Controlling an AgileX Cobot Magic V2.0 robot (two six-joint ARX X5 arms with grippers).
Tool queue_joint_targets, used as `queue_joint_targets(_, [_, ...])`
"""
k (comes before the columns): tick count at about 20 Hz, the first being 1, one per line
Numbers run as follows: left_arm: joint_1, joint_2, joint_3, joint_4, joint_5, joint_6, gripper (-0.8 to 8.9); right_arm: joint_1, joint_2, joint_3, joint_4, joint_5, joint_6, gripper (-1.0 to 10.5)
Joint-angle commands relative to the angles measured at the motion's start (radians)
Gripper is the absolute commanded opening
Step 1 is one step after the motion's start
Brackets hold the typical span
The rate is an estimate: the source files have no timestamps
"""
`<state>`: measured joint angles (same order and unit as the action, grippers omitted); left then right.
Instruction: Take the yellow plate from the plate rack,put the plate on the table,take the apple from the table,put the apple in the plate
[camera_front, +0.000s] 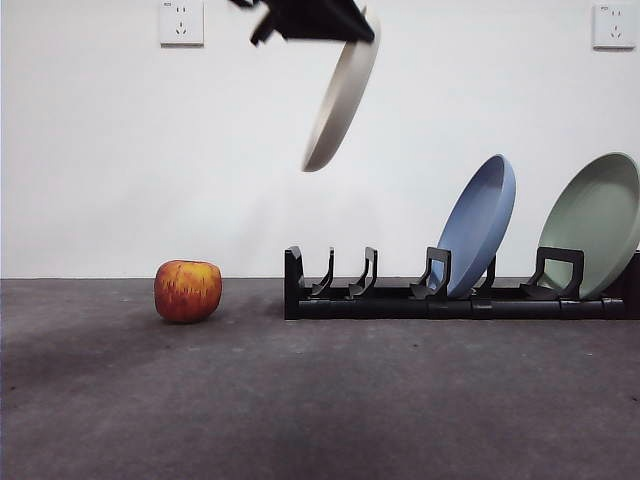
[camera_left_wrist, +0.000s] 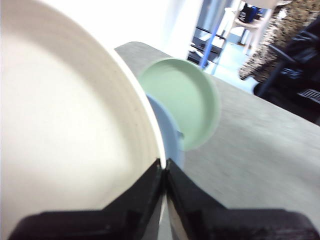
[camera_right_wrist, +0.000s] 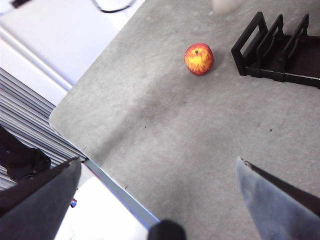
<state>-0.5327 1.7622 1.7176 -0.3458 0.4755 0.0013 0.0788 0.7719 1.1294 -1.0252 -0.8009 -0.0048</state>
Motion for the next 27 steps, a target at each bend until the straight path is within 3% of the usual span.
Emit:
queue_joint_targets(1, [-0.005, -0.056, 0.001, -0.097, 0.021, 0.076, -0.08, 0.002, -0.002, 0.005, 0.001, -0.004, -0.007, 6.0])
queue_joint_targets(4, [-0.023, -0.124, 0.001, -0.256, -0.023, 0.192, -0.08, 0.002, -0.002, 0.005, 0.002, -0.013, -0.007, 6.0])
queue_joint_targets(8, [-0.079, -0.199, 0.001, -0.506, -0.189, 0.338, -0.07, 0.002, -0.002, 0.005, 0.002, -0.035, -0.008, 6.0])
queue_joint_targets(11, [-0.155, -0.224, 0.001, -0.669, -0.300, 0.396, -0.06, 0.002, -0.002, 0.005, 0.002, -0.048, -0.026, 6.0])
queue_joint_targets(15, [-0.297, -0.222, -0.005, -0.824, -0.452, 0.404, -0.06, 0.002, -0.003, 0.005, 0.002, -0.049, -0.027, 6.0])
queue_joint_targets(20, [-0.477, -0.176, -0.010, -0.879, -0.568, 0.403, -0.06, 0.002, -0.003, 0.005, 0.001, -0.083, -0.032, 6.0])
queue_joint_targets(23, [-0.526, -0.121, -0.011, -0.906, -0.647, 0.390, -0.06, 0.002, -0.005, 0.005, -0.004, -0.119, -0.034, 6.0])
queue_joint_targets(27, [-0.543, -0.047, -0.035, -0.901, -0.659, 0.365, -0.06, 0.002, -0.005, 0.006, -0.029, -0.142, -0.054, 6.0])
